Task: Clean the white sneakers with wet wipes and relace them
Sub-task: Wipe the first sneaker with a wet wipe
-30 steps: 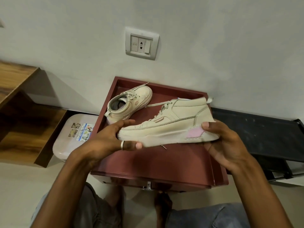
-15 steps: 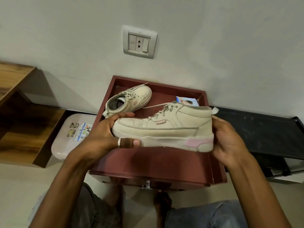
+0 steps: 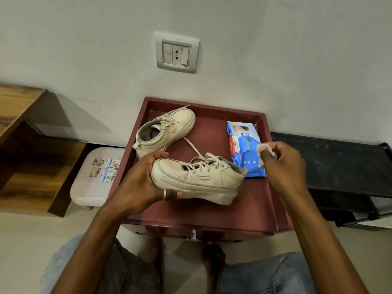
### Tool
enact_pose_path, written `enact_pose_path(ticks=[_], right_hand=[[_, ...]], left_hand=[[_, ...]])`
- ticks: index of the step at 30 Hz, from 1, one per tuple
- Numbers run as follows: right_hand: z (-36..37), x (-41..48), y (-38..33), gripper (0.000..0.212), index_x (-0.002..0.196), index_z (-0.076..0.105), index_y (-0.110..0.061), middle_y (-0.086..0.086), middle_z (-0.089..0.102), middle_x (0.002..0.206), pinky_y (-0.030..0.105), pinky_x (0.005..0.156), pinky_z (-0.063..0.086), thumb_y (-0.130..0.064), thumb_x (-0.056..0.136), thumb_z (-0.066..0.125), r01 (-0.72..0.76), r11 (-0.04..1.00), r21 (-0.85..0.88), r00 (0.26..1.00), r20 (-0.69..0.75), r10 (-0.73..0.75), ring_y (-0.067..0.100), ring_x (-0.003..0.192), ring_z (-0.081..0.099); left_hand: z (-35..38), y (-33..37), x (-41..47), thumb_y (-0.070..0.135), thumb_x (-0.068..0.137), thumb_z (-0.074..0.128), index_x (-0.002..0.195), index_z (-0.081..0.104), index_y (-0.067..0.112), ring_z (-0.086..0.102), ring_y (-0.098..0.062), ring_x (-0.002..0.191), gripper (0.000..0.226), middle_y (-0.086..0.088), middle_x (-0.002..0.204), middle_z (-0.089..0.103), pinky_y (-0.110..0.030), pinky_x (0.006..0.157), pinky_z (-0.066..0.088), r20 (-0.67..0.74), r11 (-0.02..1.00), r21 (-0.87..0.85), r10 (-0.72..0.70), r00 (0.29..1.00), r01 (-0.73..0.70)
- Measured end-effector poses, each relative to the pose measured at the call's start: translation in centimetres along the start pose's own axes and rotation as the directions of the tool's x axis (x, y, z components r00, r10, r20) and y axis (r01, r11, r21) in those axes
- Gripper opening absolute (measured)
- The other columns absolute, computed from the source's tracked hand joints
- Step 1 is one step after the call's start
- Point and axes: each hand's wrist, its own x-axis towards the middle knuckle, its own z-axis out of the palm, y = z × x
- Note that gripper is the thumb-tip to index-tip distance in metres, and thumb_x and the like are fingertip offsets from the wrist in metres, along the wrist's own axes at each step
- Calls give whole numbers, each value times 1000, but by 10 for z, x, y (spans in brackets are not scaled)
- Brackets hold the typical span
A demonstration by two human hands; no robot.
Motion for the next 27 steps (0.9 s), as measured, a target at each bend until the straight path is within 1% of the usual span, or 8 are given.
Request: enact_pose_path(ticks=[4,7,10,12,16,19,22,27], right_hand=[[15,-33,-40,16,99,72,-25,-11,72,93,28,80,56,-37,93,62,101,956,274,969,192,-158,3,90,67],[42,-60,-69,23,115,70,-22,-10,70,108,20,89,49,-28,98,55,215,911,352,854,386,-350,-1,101,62],[71,-75,-77,31,120,68,-16,-1,64,117,24,92,46,-11,94,54,545,814,203,692,440,-573,11,105,60],[86,-78,-79,37,121,67,-14,4,63,117,32,89,49,-5,86,58,659,750,62,630,500,-594,20,103,61],[89,-80,-82,28,104,76,-22,4,73,101,36,85,53,-10,81,65,681,732,15,597,568,-567,23,92,67],[87,-70,-75,22,98,77,-24,1,76,95,36,86,52,-17,82,63,605,795,-35,668,566,-483,22,92,68],[102,-69,-80,24,99,76,-23,3,72,94,32,76,50,-14,86,58,598,789,-140,740,475,-477,25,88,66],[93,-79,-90,25,103,77,-21,6,71,99,34,82,51,-11,85,61,650,760,-23,629,578,-520,24,92,65]], left_hand=[[6,-4,2,29,51,102,134,51,30,66,-3,107,98,13,117,68,-28,92,58,-26,999,41,27,999,-26],[6,-3,3,44,45,98,138,49,30,64,-1,111,106,17,120,66,-24,92,55,-11,996,68,56,998,-55],[4,-6,3,25,52,94,142,46,27,63,1,117,102,25,125,64,-15,91,52,13,995,28,90,996,-91],[1,-10,4,16,54,90,144,44,26,63,3,115,101,27,123,63,-13,88,52,34,993,55,104,994,-106],[-4,-18,6,0,60,92,153,34,19,55,16,113,111,29,126,55,0,90,42,83,980,171,86,993,-100],[-6,-17,7,8,59,95,156,32,18,52,8,117,116,22,132,49,7,88,32,84,975,205,73,994,-89],[-6,-17,9,5,59,95,150,39,22,52,23,103,108,32,119,49,7,82,34,70,972,208,92,993,-104],[-9,-26,12,4,59,91,151,33,27,60,4,104,111,19,121,59,1,82,41,104,958,259,99,990,-123]])
